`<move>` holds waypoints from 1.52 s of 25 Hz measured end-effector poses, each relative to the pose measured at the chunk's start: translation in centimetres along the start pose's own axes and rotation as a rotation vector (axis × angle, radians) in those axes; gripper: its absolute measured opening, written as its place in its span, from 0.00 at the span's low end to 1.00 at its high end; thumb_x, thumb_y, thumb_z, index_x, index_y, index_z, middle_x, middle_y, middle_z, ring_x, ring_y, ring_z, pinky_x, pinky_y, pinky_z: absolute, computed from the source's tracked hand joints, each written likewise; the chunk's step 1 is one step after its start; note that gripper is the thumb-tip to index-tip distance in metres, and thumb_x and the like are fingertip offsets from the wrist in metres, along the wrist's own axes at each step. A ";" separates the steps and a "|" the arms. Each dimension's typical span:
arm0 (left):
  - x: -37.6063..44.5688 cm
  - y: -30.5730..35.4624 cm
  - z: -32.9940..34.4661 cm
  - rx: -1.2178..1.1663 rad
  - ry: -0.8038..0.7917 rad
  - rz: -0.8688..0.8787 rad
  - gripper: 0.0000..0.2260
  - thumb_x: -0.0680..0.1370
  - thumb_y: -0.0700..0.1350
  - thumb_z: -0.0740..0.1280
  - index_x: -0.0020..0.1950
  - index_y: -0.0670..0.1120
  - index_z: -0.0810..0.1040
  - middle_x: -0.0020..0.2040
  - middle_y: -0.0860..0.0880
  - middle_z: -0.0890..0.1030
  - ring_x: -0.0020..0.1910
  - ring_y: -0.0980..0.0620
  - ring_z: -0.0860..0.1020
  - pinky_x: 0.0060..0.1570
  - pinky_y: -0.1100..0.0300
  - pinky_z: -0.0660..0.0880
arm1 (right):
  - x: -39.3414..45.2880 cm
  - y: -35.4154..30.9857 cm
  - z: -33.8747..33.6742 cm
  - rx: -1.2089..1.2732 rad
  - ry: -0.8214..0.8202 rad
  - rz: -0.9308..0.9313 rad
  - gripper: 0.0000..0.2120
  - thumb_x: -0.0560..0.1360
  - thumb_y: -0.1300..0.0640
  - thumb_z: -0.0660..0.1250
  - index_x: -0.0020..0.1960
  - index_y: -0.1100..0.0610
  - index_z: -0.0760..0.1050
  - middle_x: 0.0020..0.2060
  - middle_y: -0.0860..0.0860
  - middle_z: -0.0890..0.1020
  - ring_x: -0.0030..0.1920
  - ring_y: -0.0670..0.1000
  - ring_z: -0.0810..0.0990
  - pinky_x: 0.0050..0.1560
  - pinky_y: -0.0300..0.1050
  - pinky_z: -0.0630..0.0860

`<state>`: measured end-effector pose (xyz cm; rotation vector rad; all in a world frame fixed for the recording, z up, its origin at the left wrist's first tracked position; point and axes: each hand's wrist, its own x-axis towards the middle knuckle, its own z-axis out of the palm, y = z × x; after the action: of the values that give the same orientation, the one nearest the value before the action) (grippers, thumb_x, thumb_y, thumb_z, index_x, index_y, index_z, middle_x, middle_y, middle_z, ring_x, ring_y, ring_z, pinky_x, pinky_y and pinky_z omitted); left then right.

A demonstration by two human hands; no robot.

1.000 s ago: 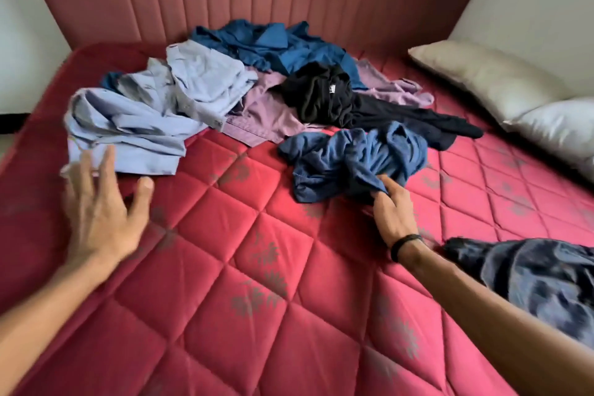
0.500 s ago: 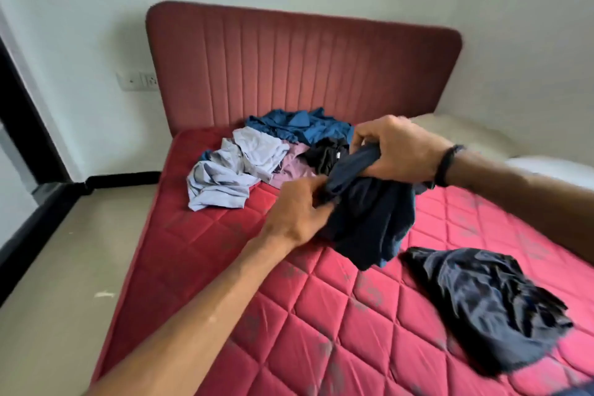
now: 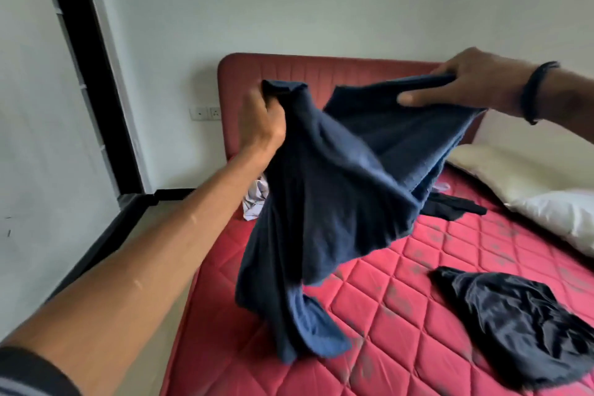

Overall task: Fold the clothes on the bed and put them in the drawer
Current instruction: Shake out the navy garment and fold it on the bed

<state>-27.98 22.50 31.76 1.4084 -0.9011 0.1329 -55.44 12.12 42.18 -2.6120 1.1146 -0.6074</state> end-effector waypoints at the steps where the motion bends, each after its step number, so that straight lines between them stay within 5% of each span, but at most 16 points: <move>1: 1.5 -1.2 -0.6 0.017 0.055 -0.069 0.14 0.81 0.42 0.58 0.60 0.41 0.81 0.57 0.42 0.84 0.58 0.43 0.80 0.51 0.61 0.72 | 0.5 0.6 0.4 0.004 -0.019 -0.017 0.24 0.63 0.30 0.76 0.47 0.49 0.86 0.41 0.49 0.86 0.44 0.53 0.84 0.48 0.51 0.80; 5: 6.2 -10.9 -1.1 0.215 -0.027 -0.179 0.21 0.75 0.47 0.56 0.62 0.49 0.81 0.60 0.45 0.84 0.62 0.42 0.80 0.61 0.54 0.76 | 5.5 5.6 4.5 -0.022 -0.196 0.166 0.21 0.58 0.42 0.82 0.47 0.52 0.87 0.42 0.53 0.88 0.46 0.58 0.87 0.55 0.57 0.82; 7: 7.7 -19.0 0.3 0.314 -0.120 -0.238 0.21 0.74 0.46 0.57 0.61 0.51 0.83 0.59 0.46 0.84 0.61 0.43 0.81 0.61 0.54 0.77 | 10.3 11.6 9.1 -0.146 -0.228 0.391 0.37 0.48 0.34 0.82 0.45 0.61 0.86 0.39 0.62 0.87 0.42 0.63 0.85 0.54 0.61 0.80; 9: 9.5 -29.4 1.9 0.343 -0.116 -0.433 0.19 0.73 0.48 0.58 0.58 0.51 0.83 0.57 0.46 0.85 0.57 0.44 0.82 0.60 0.51 0.79 | 15.1 19.2 15.8 -0.320 -0.167 0.439 0.58 0.37 0.19 0.72 0.44 0.68 0.83 0.38 0.66 0.85 0.42 0.66 0.84 0.50 0.63 0.81; 11: 10.9 -39.9 2.8 0.285 -0.074 -0.669 0.13 0.74 0.49 0.59 0.50 0.49 0.82 0.51 0.49 0.84 0.53 0.44 0.83 0.56 0.49 0.81 | 17.3 23.6 23.6 -0.262 -0.170 0.424 0.57 0.45 0.22 0.60 0.48 0.73 0.78 0.41 0.67 0.83 0.45 0.68 0.83 0.49 0.62 0.80; 13: 8.4 -44.5 2.8 0.409 -0.056 -0.625 0.05 0.79 0.45 0.61 0.48 0.52 0.75 0.48 0.49 0.77 0.49 0.47 0.79 0.50 0.53 0.74 | 16.0 24.5 29.3 -0.185 -0.049 0.425 0.51 0.54 0.26 0.56 0.48 0.74 0.75 0.44 0.66 0.82 0.46 0.64 0.81 0.46 0.58 0.76; 15: 1.3 -41.8 2.6 0.512 -0.180 -0.463 0.06 0.80 0.44 0.64 0.55 0.51 0.75 0.48 0.50 0.78 0.45 0.50 0.75 0.48 0.57 0.70 | 11.6 22.5 33.7 -0.008 0.029 0.380 0.40 0.64 0.28 0.65 0.50 0.66 0.79 0.49 0.61 0.84 0.46 0.60 0.83 0.47 0.57 0.79; 18: -13.4 -33.5 0.8 0.468 -0.566 -0.372 0.19 0.80 0.59 0.62 0.41 0.46 0.80 0.33 0.52 0.80 0.35 0.49 0.79 0.39 0.52 0.75 | 0.3 13.7 39.7 0.284 -0.304 0.408 0.28 0.66 0.30 0.74 0.54 0.51 0.81 0.47 0.41 0.84 0.41 0.43 0.83 0.46 0.48 0.82; 20: -19.6 -30.7 0.3 0.362 -0.684 -0.332 0.20 0.82 0.61 0.61 0.41 0.47 0.80 0.31 0.54 0.80 0.34 0.53 0.80 0.37 0.51 0.75 | -6.7 7.0 44.0 0.401 -0.412 0.387 0.31 0.65 0.34 0.78 0.63 0.47 0.76 0.49 0.42 0.83 0.44 0.43 0.83 0.48 0.42 0.80; 22: -23.0 -30.6 -0.2 0.326 -0.688 -0.232 0.09 0.82 0.55 0.65 0.54 0.52 0.81 0.42 0.56 0.83 0.43 0.54 0.82 0.47 0.52 0.78 | -9.2 5.4 47.1 0.330 -0.340 0.409 0.26 0.69 0.42 0.79 0.61 0.51 0.77 0.50 0.50 0.84 0.51 0.53 0.83 0.50 0.46 0.77; 23: -24.8 -30.0 -1.4 0.394 -0.726 -0.246 0.13 0.81 0.53 0.68 0.64 0.54 0.78 0.51 0.53 0.83 0.52 0.51 0.82 0.56 0.51 0.77 | -9.3 5.2 47.2 0.244 -0.339 0.461 0.17 0.70 0.44 0.78 0.52 0.53 0.79 0.45 0.53 0.83 0.50 0.57 0.83 0.45 0.47 0.74; 25: -26.4 -28.1 -4.2 0.545 -0.914 -0.375 0.36 0.75 0.56 0.73 0.80 0.55 0.61 0.69 0.45 0.74 0.69 0.42 0.72 0.70 0.49 0.68 | -8.9 3.3 44.3 0.224 -0.392 0.554 0.18 0.72 0.43 0.76 0.36 0.56 0.76 0.33 0.53 0.80 0.40 0.57 0.82 0.35 0.48 0.72; 28: -25.0 -23.7 -5.5 0.454 -0.871 -0.367 0.55 0.63 0.66 0.76 0.83 0.57 0.50 0.75 0.44 0.65 0.72 0.39 0.68 0.71 0.43 0.69 | -6.7 -1.4 37.6 0.262 -0.410 0.420 0.19 0.72 0.44 0.76 0.36 0.58 0.77 0.30 0.50 0.76 0.31 0.49 0.75 0.31 0.43 0.70; 32: -18.7 -17.1 -3.1 0.066 -0.675 -0.338 0.43 0.63 0.55 0.75 0.77 0.60 0.63 0.63 0.53 0.81 0.61 0.53 0.80 0.61 0.54 0.78 | -3.1 -7.0 29.7 0.360 -0.111 0.278 0.10 0.75 0.55 0.75 0.50 0.61 0.78 0.40 0.51 0.78 0.43 0.51 0.76 0.38 0.37 0.70; 35: -14.7 -12.9 -1.8 -0.231 -0.515 -0.422 0.28 0.72 0.42 0.70 0.71 0.53 0.71 0.54 0.51 0.84 0.57 0.51 0.81 0.52 0.61 0.78 | 0.1 -9.3 24.5 0.594 0.127 0.309 0.24 0.74 0.61 0.76 0.67 0.57 0.72 0.50 0.53 0.77 0.50 0.52 0.77 0.53 0.46 0.77; 38: -11.0 -7.8 -2.1 -0.725 -0.385 -0.496 0.11 0.82 0.44 0.62 0.63 0.46 0.77 0.53 0.52 0.85 0.55 0.54 0.82 0.54 0.63 0.79 | 3.1 -10.8 18.8 1.034 0.174 0.326 0.11 0.75 0.73 0.66 0.50 0.60 0.81 0.43 0.59 0.81 0.41 0.55 0.81 0.43 0.49 0.84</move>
<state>-29.89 27.32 19.14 0.9332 -0.7646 -0.7911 -38.07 18.19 30.41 -1.4907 0.8822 -0.9980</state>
